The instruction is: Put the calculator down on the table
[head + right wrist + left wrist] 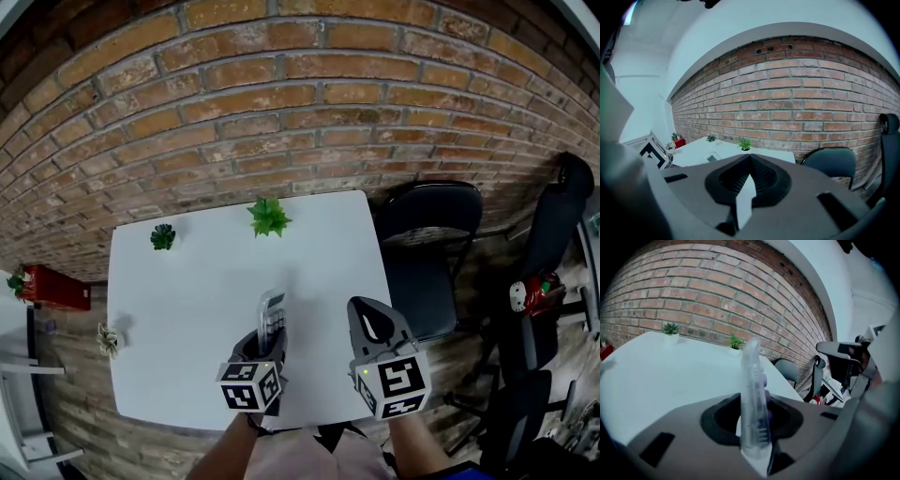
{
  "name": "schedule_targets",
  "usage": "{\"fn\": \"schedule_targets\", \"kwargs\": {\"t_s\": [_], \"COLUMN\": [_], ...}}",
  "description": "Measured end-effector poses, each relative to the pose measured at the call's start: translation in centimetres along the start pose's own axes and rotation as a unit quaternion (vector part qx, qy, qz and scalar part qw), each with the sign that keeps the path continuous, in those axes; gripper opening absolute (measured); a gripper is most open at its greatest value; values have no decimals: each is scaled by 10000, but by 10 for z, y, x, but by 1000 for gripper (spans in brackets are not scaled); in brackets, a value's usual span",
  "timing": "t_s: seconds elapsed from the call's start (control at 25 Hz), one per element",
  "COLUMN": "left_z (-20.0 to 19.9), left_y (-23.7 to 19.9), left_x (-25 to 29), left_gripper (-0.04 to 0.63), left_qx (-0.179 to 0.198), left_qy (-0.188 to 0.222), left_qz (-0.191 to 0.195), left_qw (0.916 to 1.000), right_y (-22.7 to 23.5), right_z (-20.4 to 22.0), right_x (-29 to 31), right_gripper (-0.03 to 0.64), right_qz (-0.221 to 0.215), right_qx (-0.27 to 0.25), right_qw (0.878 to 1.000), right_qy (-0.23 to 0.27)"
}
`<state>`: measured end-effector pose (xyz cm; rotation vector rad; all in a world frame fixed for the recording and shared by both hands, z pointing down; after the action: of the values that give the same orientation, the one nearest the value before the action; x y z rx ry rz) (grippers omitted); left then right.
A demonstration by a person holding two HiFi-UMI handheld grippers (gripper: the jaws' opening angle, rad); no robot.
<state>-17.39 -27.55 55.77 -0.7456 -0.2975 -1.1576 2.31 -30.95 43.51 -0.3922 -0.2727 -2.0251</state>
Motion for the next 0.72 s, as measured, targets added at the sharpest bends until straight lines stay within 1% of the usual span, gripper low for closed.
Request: {"fn": "schedule_targets", "kwargs": {"t_s": [0.24,0.4,0.48,0.64,0.72], "left_z": [5,5,5,9,10], "left_y": [-9,-9,-10,-16,-18], "left_x": [11,16,18,20,20], "left_gripper": [135,135,137,137,137], "left_qx": [-171,-116,-154,-613,-744], "left_qy": [-183,-213,-242,-265,-253], "left_qz": [1,71,100,138,160], "left_qw": [9997,9997,9995,9977,9968], "right_y": [4,8,10,10,9], "right_z": [1,3,2,2,3], "right_x": [4,5,5,4,4], "right_gripper": [3,3,3,3,3], "right_qz": [35,85,102,104,105], "right_qx": [41,74,88,102,111], "right_qw": [10000,9999,9999,9999,9999], "right_qy": [-48,-57,-52,-54,-62]}}
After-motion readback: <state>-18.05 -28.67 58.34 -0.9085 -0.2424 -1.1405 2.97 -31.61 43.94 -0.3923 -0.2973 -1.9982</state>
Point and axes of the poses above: the fingertips, and each gripper's own axes: x forward along the fingers, y to its right, z out of its underside, the point moved 7 cm from there along -x, backward along the fingers, and after that the axes turned 3 degrees about y, right-handed, at the moved point
